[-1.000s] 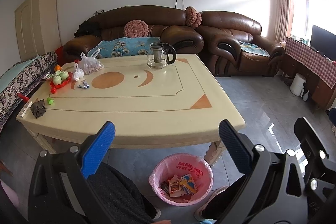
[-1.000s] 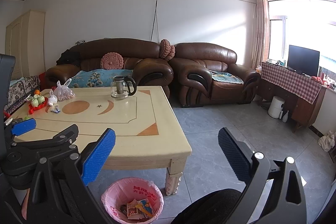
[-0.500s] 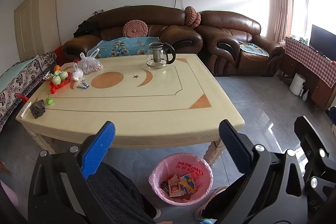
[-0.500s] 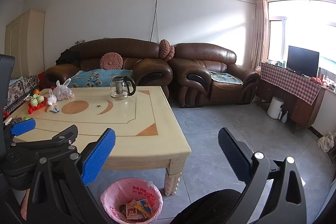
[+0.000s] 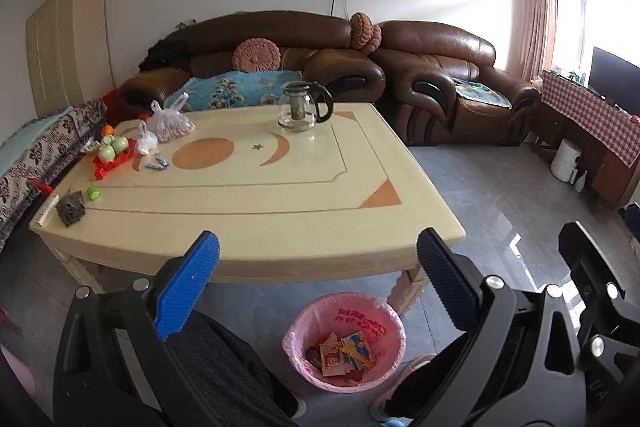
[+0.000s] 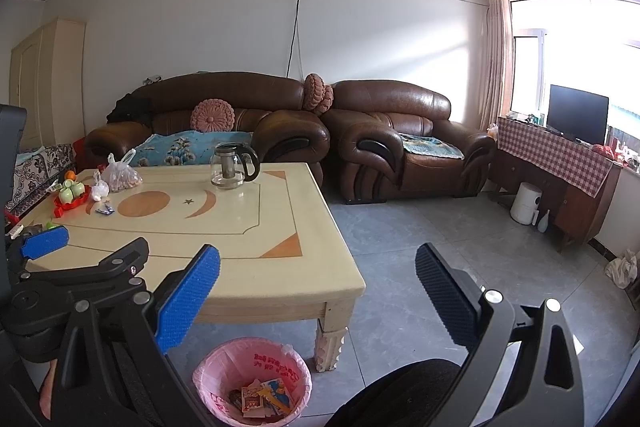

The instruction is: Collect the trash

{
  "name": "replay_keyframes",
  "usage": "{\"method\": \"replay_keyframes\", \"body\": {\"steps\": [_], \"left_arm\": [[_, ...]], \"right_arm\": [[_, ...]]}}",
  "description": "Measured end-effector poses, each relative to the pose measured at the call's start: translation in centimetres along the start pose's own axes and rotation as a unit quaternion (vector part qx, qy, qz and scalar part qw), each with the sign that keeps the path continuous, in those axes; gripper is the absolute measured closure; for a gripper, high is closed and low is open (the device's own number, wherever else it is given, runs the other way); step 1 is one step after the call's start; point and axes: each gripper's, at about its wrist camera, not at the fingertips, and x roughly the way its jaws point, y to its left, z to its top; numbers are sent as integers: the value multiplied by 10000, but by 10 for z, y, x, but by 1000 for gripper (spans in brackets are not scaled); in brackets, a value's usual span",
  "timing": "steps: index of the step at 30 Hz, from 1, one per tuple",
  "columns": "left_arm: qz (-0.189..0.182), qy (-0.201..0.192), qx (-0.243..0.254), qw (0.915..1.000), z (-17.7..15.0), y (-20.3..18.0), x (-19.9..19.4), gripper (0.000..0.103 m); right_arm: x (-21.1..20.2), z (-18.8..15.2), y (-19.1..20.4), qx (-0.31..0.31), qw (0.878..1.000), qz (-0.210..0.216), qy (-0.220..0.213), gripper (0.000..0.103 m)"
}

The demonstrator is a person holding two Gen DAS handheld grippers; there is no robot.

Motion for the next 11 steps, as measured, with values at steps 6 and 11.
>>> {"method": "replay_keyframes", "body": {"steps": [6, 11], "left_arm": [[12, -21, 0, 10000, -2, -2, -2, 6], [80, -41, -22, 10000, -2, -3, -4, 6]], "right_arm": [[0, 0, 1, 16, 10000, 12, -4, 7], [1, 0, 2, 17, 10000, 14, 11, 7]]}}
